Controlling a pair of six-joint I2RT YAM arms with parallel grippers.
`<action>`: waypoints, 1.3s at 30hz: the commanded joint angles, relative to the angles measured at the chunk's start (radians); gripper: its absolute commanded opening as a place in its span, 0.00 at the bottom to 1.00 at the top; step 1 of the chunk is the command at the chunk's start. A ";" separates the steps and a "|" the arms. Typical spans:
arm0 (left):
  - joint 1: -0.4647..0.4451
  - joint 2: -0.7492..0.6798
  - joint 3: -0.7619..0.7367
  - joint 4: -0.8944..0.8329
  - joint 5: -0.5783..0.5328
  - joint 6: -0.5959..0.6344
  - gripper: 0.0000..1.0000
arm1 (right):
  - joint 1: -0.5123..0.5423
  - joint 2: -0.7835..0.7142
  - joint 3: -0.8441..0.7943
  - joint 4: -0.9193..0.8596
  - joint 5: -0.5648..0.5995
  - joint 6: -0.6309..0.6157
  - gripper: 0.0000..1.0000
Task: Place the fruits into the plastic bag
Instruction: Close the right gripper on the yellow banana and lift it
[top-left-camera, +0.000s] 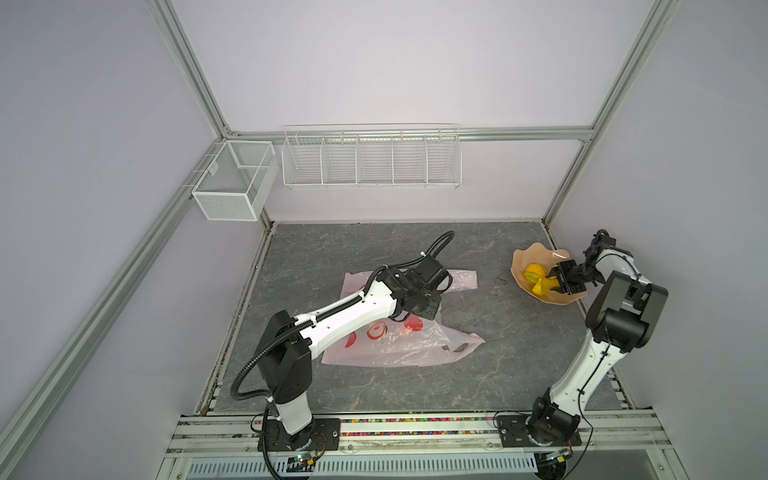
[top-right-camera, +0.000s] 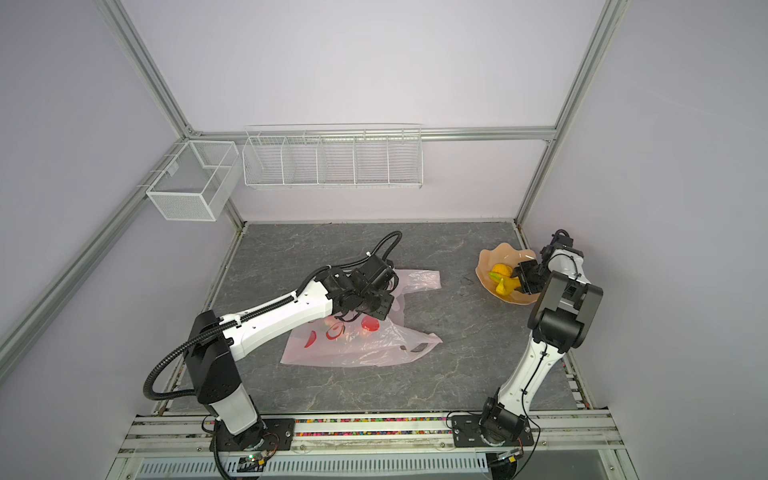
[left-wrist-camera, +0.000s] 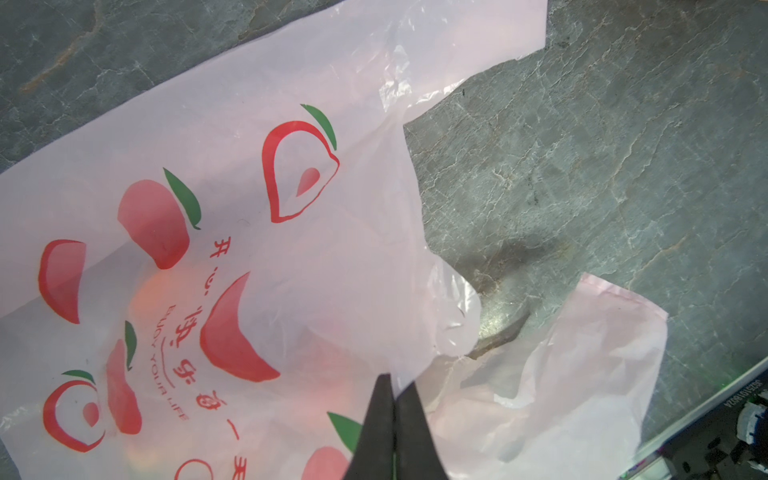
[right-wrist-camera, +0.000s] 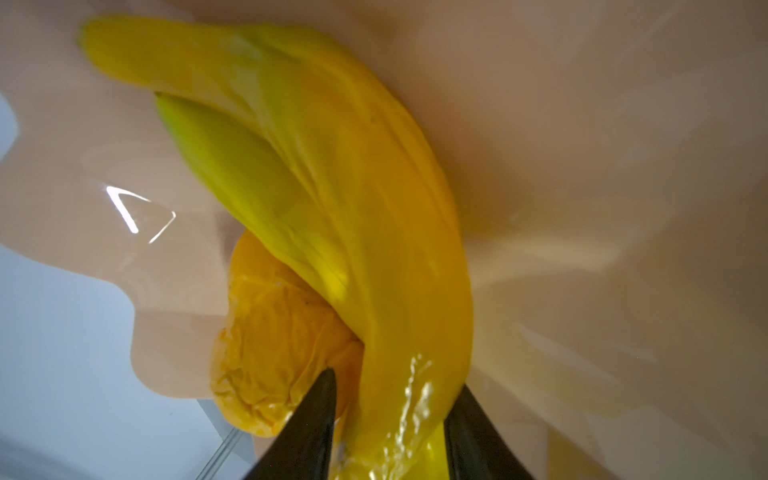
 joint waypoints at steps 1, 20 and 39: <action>-0.003 0.012 0.038 -0.017 -0.014 0.010 0.00 | 0.007 0.012 0.012 -0.002 0.018 0.003 0.38; -0.003 -0.001 0.046 -0.022 -0.024 0.015 0.00 | 0.011 -0.110 0.014 -0.006 0.019 -0.033 0.23; -0.004 0.018 0.075 -0.037 -0.023 0.037 0.00 | 0.008 -0.245 -0.061 0.197 -0.114 0.021 0.20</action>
